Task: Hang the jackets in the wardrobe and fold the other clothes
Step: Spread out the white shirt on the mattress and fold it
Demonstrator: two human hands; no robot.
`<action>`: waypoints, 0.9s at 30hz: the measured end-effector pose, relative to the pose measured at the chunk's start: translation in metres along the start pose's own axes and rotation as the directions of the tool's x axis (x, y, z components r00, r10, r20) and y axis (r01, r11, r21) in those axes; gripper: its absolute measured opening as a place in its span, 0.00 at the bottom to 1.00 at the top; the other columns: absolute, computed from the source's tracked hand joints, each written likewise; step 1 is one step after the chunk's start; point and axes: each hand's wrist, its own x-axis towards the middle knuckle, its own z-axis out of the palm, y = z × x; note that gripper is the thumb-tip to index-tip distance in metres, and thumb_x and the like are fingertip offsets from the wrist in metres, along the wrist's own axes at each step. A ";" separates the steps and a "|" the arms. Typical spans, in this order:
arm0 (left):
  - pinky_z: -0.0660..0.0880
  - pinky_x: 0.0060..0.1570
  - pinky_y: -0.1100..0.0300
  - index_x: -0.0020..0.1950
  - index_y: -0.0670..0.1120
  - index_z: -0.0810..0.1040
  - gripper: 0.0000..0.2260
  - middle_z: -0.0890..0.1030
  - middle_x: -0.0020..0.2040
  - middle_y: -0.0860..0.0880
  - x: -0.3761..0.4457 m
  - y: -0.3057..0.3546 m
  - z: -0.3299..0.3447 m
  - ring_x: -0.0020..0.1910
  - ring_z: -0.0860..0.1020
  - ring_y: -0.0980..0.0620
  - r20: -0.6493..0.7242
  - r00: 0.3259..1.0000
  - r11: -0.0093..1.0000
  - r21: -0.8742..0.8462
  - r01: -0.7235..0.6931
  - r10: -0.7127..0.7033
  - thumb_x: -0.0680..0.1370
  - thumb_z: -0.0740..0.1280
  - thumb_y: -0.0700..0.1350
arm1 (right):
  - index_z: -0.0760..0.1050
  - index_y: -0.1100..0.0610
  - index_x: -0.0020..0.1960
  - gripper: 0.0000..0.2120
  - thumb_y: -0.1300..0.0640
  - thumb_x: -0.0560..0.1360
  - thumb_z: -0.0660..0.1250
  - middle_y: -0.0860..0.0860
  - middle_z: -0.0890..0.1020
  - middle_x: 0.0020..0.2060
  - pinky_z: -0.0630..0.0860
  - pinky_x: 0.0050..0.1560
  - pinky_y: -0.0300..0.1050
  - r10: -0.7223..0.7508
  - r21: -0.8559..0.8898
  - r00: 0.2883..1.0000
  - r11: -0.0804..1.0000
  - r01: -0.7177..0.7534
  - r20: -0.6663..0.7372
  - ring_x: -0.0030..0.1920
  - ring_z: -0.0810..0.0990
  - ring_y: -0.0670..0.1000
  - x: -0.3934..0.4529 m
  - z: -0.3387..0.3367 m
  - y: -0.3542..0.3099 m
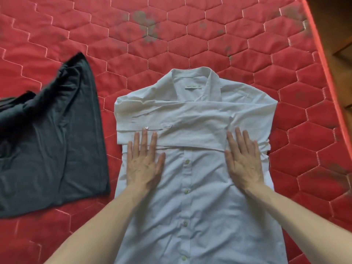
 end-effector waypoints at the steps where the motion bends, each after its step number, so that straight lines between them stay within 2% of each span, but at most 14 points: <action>1: 0.45 0.82 0.40 0.86 0.52 0.42 0.32 0.38 0.86 0.47 -0.019 0.001 0.005 0.84 0.37 0.45 -0.001 1.000 1.000 -0.007 -0.014 0.014 0.85 0.45 0.61 | 0.56 0.51 0.84 0.29 0.47 0.85 0.50 0.51 0.55 0.84 0.51 0.82 0.61 0.010 0.026 1.000 1.000 -0.010 -0.001 0.84 0.50 0.53 -0.020 0.005 -0.006; 6: 0.51 0.80 0.37 0.86 0.50 0.54 0.30 0.49 0.86 0.44 -0.122 -0.003 0.029 0.85 0.48 0.41 -0.001 0.986 0.986 -0.015 -0.166 0.166 0.84 0.52 0.58 | 0.58 0.51 0.84 0.30 0.45 0.84 0.51 0.52 0.56 0.84 0.53 0.80 0.62 -0.028 0.005 0.999 1.000 0.028 0.035 0.84 0.51 0.54 -0.116 0.023 -0.020; 9: 0.52 0.79 0.34 0.85 0.50 0.56 0.30 0.51 0.86 0.44 -0.170 -0.008 0.038 0.84 0.50 0.39 0.037 0.965 0.965 -0.007 -0.261 0.261 0.84 0.55 0.57 | 0.55 0.48 0.85 0.30 0.44 0.83 0.52 0.50 0.52 0.85 0.46 0.82 0.59 -0.118 -0.030 0.990 0.992 0.120 0.078 0.85 0.48 0.54 -0.172 0.029 -0.013; 11: 0.53 0.77 0.31 0.86 0.51 0.54 0.31 0.51 0.86 0.44 -0.194 -0.015 0.043 0.84 0.49 0.38 0.067 0.943 0.945 -0.005 -0.327 0.326 0.84 0.56 0.58 | 0.55 0.47 0.85 0.31 0.43 0.83 0.54 0.50 0.52 0.85 0.46 0.82 0.59 -0.174 -0.029 0.982 0.984 0.177 0.078 0.85 0.49 0.56 -0.206 0.032 -0.004; 13: 0.53 0.75 0.27 0.86 0.52 0.53 0.33 0.52 0.86 0.44 -0.211 -0.027 0.044 0.84 0.50 0.38 0.115 0.883 0.888 0.020 -0.460 0.455 0.83 0.57 0.61 | 0.52 0.46 0.85 0.33 0.42 0.82 0.55 0.51 0.53 0.85 0.51 0.81 0.64 -0.279 -0.052 0.955 0.957 0.285 0.101 0.84 0.51 0.58 -0.236 0.034 0.008; 14: 0.52 0.75 0.26 0.86 0.53 0.54 0.33 0.52 0.86 0.45 -0.219 -0.034 0.043 0.84 0.51 0.38 0.153 0.827 0.833 0.036 -0.552 0.542 0.83 0.57 0.62 | 0.52 0.47 0.85 0.34 0.41 0.82 0.56 0.52 0.53 0.85 0.53 0.79 0.67 -0.369 -0.067 0.919 0.922 0.380 0.138 0.84 0.51 0.58 -0.250 0.033 0.016; 17: 0.48 0.76 0.26 0.85 0.54 0.55 0.37 0.52 0.86 0.46 -0.242 -0.062 0.036 0.84 0.51 0.38 0.281 0.619 0.630 0.060 -0.774 0.733 0.81 0.59 0.68 | 0.55 0.48 0.85 0.36 0.34 0.82 0.57 0.52 0.57 0.84 0.52 0.78 0.71 -0.635 -0.087 0.703 0.719 0.689 0.320 0.84 0.53 0.60 -0.284 0.024 0.043; 19: 0.46 0.76 0.26 0.85 0.55 0.54 0.40 0.51 0.86 0.46 -0.254 -0.076 0.027 0.84 0.50 0.39 0.342 0.544 0.562 0.055 -0.825 0.766 0.78 0.61 0.70 | 0.57 0.49 0.85 0.40 0.29 0.79 0.58 0.52 0.57 0.84 0.49 0.79 0.71 -0.680 -0.069 0.607 0.641 0.765 0.410 0.84 0.53 0.61 -0.300 0.013 0.055; 24: 0.47 0.74 0.24 0.85 0.58 0.54 0.46 0.52 0.86 0.50 -0.275 -0.093 0.005 0.84 0.49 0.38 0.456 0.456 0.463 0.105 -0.880 0.764 0.70 0.66 0.66 | 0.56 0.51 0.85 0.46 0.34 0.74 0.67 0.54 0.56 0.84 0.50 0.79 0.68 -0.634 -0.009 0.620 0.696 0.718 0.463 0.84 0.54 0.60 -0.332 -0.008 0.061; 27: 0.48 0.74 0.25 0.85 0.54 0.54 0.49 0.51 0.86 0.48 -0.283 -0.093 -0.005 0.84 0.50 0.36 0.512 0.422 0.401 0.158 -0.902 0.748 0.66 0.69 0.61 | 0.56 0.55 0.84 0.47 0.42 0.70 0.69 0.57 0.56 0.84 0.52 0.79 0.67 -0.629 0.002 0.595 0.688 0.726 0.501 0.83 0.54 0.62 -0.343 -0.019 0.063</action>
